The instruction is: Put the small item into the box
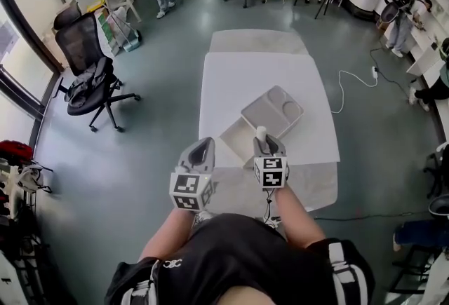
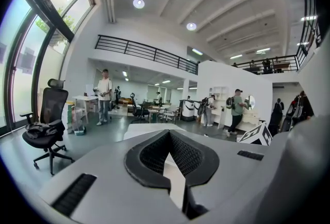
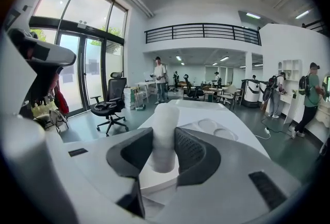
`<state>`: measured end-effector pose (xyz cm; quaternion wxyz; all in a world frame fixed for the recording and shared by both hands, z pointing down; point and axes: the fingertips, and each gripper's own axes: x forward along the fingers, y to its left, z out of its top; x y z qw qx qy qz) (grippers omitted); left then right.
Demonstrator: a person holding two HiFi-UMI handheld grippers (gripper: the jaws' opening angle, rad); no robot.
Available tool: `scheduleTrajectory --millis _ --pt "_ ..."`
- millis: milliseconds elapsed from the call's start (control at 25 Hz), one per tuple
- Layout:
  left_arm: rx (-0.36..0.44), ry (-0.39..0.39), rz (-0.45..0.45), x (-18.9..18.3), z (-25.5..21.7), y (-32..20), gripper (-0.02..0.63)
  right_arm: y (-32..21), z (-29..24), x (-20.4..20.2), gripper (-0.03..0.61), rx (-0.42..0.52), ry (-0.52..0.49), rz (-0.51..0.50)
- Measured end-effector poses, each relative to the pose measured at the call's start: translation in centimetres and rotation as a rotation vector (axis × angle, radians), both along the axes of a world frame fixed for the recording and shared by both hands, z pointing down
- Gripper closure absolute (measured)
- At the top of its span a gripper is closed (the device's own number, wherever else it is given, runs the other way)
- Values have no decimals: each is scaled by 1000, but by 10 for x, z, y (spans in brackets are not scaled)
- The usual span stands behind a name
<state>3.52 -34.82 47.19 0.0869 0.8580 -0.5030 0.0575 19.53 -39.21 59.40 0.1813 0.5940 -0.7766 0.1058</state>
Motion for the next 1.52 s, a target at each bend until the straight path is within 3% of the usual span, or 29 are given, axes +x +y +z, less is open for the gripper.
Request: scheduleTrajectory --millis 840,1280,1520 --pt "-21 -15 -165 -79 3 2 608 -22 73 -70 451 -205 95 -134" --pt "-35 -8 -257 -119 9 15 607 -32 106 -81 453 -281 167 -91" --pt "-44 -11 -274 -134 13 18 609 -38 110 -86 448 -300 145 -49"
